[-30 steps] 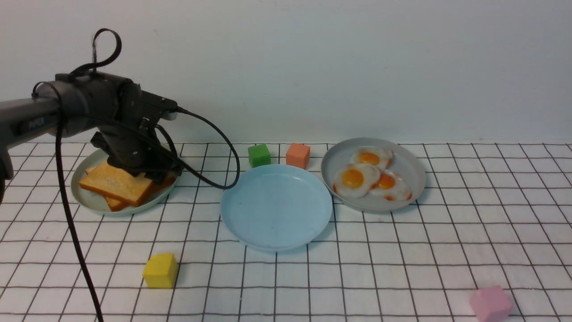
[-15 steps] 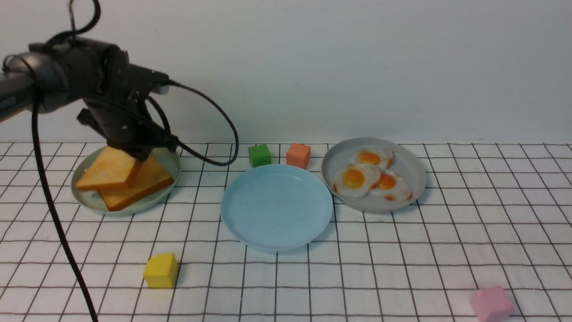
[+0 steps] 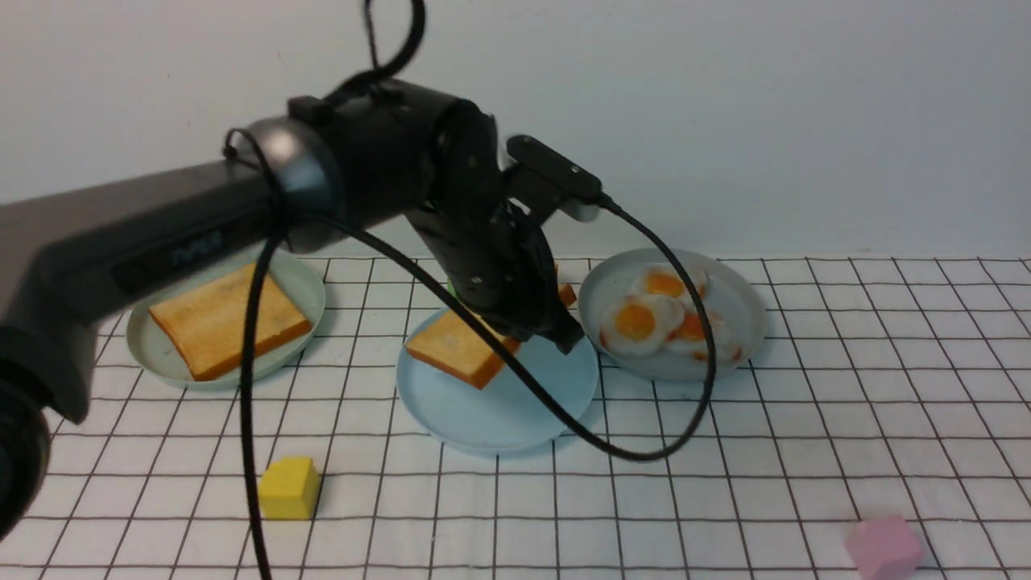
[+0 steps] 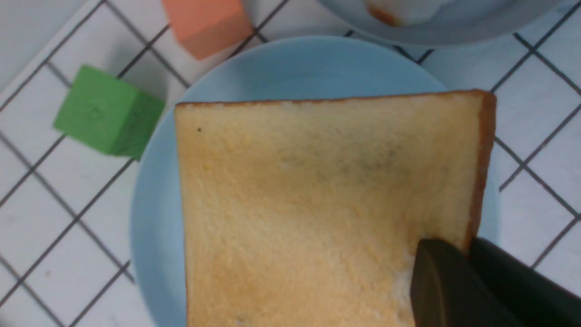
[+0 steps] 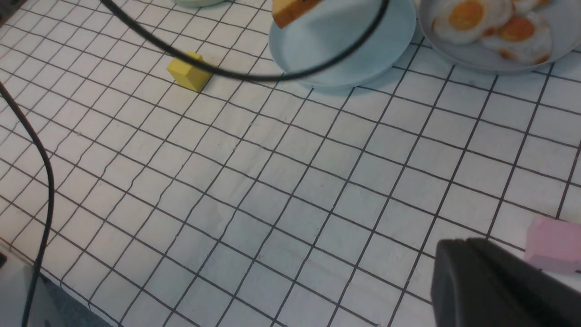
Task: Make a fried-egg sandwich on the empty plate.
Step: Use the left arm to put a slice of bread into the empty plate in the middle, then use the right arm to grab a fried egg, then use the right arm to place the fried egg on the slice of bread in the middle
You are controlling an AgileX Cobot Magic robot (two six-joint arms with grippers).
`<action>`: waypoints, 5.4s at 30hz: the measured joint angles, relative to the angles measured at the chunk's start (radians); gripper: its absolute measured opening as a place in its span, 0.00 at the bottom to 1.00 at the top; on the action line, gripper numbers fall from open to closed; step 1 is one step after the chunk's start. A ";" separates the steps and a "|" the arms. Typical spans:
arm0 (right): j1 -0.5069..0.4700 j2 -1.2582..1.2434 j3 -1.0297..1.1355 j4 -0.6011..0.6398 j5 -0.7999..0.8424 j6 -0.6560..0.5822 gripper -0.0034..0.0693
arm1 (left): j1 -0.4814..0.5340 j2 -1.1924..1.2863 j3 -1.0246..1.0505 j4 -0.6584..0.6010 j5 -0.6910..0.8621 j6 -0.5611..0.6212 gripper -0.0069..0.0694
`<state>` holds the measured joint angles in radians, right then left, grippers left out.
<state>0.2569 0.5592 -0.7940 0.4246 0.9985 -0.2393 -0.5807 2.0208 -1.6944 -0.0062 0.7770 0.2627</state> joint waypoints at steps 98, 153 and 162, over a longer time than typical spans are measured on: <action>-0.107 1.776 -1.107 0.137 -0.277 -0.025 0.63 | -0.010 -1.274 0.757 -0.366 -0.148 -0.067 0.07; 0.067 1.570 -0.972 0.524 -0.035 -0.258 0.14 | -0.010 -1.242 0.757 -0.295 -0.156 -0.067 0.07; 0.072 1.649 -0.971 0.568 -0.181 -0.228 0.14 | -0.010 -1.212 0.757 -0.295 -0.155 -0.067 0.08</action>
<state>0.3293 2.2081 -1.7648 0.9928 0.8172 -0.4678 -0.5912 0.8086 -0.9372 -0.3012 0.6218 0.1958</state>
